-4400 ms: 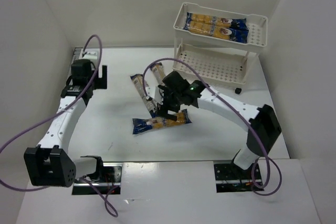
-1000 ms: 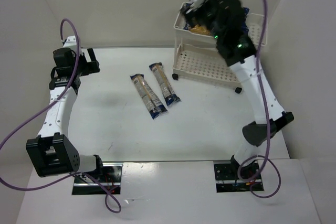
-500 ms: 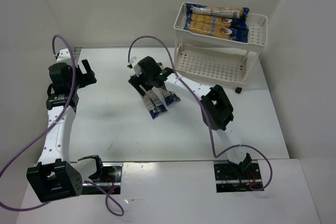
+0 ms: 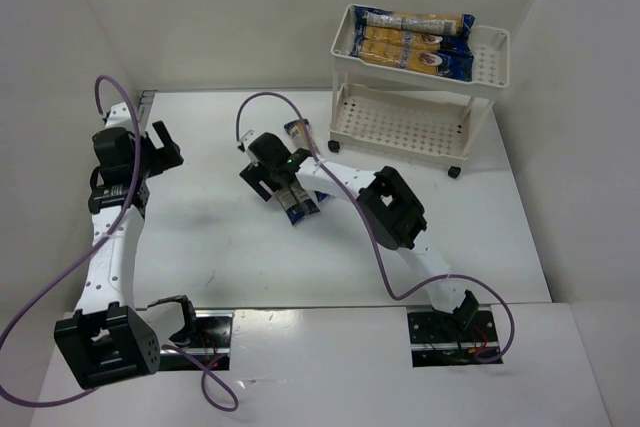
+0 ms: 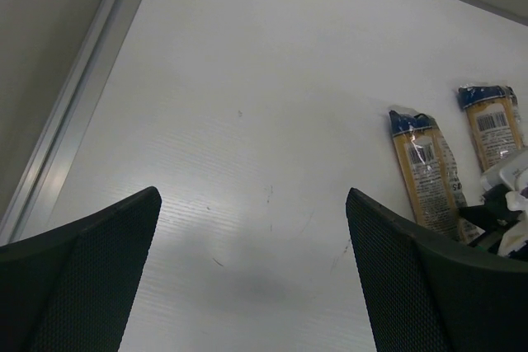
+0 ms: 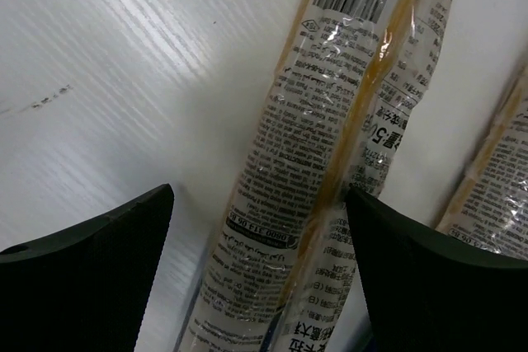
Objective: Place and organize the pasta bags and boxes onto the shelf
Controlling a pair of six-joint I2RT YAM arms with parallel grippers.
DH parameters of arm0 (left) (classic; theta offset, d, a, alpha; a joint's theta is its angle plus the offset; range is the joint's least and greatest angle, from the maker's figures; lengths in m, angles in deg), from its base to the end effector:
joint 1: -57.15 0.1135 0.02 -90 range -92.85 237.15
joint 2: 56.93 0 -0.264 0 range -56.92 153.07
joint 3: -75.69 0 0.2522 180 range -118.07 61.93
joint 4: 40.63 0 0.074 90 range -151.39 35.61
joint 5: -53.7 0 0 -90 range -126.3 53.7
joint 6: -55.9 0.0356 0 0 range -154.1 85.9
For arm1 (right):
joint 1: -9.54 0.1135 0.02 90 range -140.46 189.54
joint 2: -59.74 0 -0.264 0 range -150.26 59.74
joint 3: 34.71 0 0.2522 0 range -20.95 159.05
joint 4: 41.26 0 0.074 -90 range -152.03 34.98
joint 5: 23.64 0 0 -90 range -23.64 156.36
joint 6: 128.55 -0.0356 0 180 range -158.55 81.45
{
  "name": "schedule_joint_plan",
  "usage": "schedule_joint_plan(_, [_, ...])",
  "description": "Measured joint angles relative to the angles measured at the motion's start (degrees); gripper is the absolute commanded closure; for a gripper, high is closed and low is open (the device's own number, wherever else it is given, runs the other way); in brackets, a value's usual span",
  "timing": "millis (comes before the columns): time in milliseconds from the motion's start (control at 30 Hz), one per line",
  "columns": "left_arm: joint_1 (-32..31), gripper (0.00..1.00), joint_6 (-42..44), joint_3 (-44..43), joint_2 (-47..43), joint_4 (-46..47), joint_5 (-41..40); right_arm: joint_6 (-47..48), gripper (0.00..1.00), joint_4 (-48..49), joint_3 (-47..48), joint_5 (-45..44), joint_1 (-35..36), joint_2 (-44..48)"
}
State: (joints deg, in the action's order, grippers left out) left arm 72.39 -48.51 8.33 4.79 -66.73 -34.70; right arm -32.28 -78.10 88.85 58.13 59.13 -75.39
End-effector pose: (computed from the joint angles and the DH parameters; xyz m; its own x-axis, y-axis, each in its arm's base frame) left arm 0.2401 0.0644 0.3325 -0.2675 -0.3307 -0.9050 -0.3140 0.9179 -0.2426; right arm 0.3453 0.3977 0.1675 -0.4064 -0.6440 -0.6481 -0.7408 0.6475 -0.1789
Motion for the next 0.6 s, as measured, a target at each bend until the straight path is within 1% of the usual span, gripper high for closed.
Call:
schedule_joint_plan(333, [0.0, 0.0, -2.5, 0.0, 1.3, 0.3, 2.6, -0.5, 0.1, 0.7, 0.0, -6.1, 0.0, -0.2])
schedule_joint_plan(467, [0.0, 0.0, -2.5, 0.0, 1.9, 0.4, 2.8, -0.5, 0.1, 0.0, 0.0, -4.1, 0.0, -0.2])
schedule_joint_plan(500, [0.0, 0.0, -2.5, 0.0, 2.1, 0.4, 2.8, -0.5, 0.11, -0.4, 0.0, -3.0, 0.0, -0.3])
schedule_joint_plan(600, [0.0, 0.0, -2.4, 0.0, 2.9, 0.4, 2.8, -0.1, 0.2, -0.9, 0.7, -1.2, -0.2, -1.1])
